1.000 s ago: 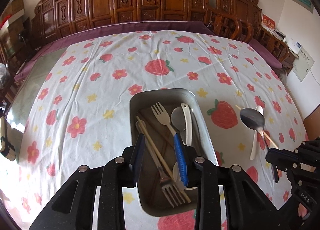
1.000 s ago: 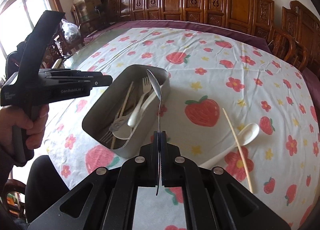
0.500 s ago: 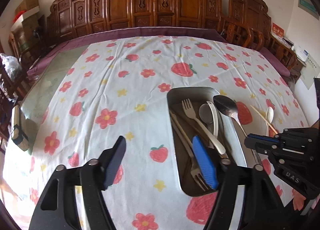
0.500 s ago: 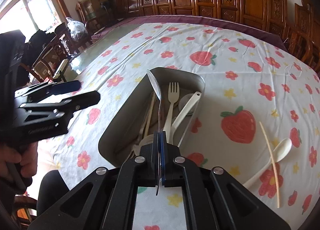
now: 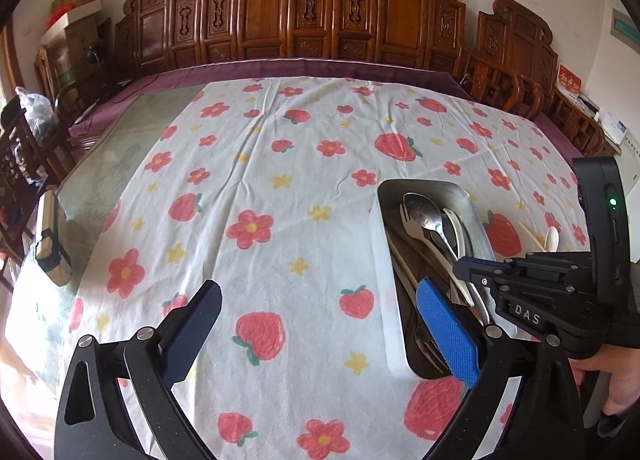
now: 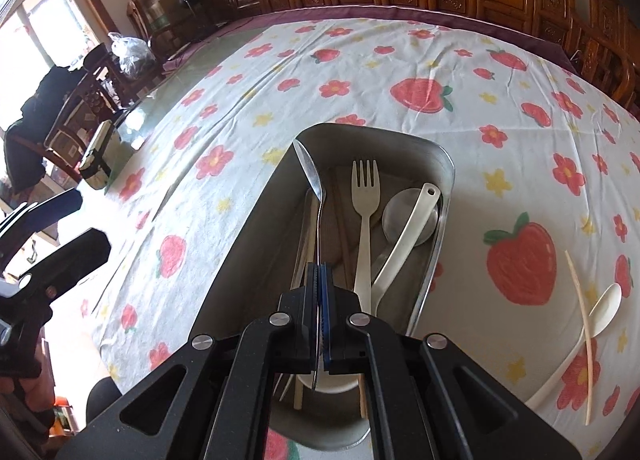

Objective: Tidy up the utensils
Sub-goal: 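Lower the metal spoon into the tray and open the right tool, then grasp the last wooden chopstick with the right tool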

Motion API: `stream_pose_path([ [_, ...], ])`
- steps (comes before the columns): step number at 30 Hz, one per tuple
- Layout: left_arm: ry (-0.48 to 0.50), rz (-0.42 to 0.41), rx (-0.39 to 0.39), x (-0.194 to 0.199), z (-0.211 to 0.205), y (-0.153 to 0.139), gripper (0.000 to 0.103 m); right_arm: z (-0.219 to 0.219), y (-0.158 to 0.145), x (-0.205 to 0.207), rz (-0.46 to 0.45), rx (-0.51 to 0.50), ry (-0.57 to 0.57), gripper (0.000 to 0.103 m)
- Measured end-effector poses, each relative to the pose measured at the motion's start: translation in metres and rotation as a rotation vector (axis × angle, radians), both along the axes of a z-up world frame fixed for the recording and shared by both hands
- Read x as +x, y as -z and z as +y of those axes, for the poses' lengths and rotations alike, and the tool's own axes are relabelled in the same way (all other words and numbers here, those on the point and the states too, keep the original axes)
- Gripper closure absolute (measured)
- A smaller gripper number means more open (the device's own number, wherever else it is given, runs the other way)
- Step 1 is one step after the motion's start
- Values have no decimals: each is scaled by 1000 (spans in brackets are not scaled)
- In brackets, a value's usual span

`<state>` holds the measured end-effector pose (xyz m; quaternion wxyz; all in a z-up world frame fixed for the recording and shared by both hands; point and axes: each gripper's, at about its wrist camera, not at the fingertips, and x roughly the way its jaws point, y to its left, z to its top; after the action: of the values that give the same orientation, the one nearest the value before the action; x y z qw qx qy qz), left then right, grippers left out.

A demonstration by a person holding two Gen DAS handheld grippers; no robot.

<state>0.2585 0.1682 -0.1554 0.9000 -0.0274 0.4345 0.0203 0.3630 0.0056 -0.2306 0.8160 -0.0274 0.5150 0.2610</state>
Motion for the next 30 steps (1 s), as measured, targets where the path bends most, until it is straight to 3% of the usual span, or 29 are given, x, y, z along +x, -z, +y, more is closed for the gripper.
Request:
stream_pose_path([
  [13,-8,-13,0,-9,6,-3,9,2,7,10,25,-12,56,99],
  [21,-1,-21,9,-10,0,-8,9,2,-11,-5,-4,68,-10,97],
  [30,63,-46,-7,-9,-40,-15,9,-69,-33,-40,-142,4,-69,97],
])
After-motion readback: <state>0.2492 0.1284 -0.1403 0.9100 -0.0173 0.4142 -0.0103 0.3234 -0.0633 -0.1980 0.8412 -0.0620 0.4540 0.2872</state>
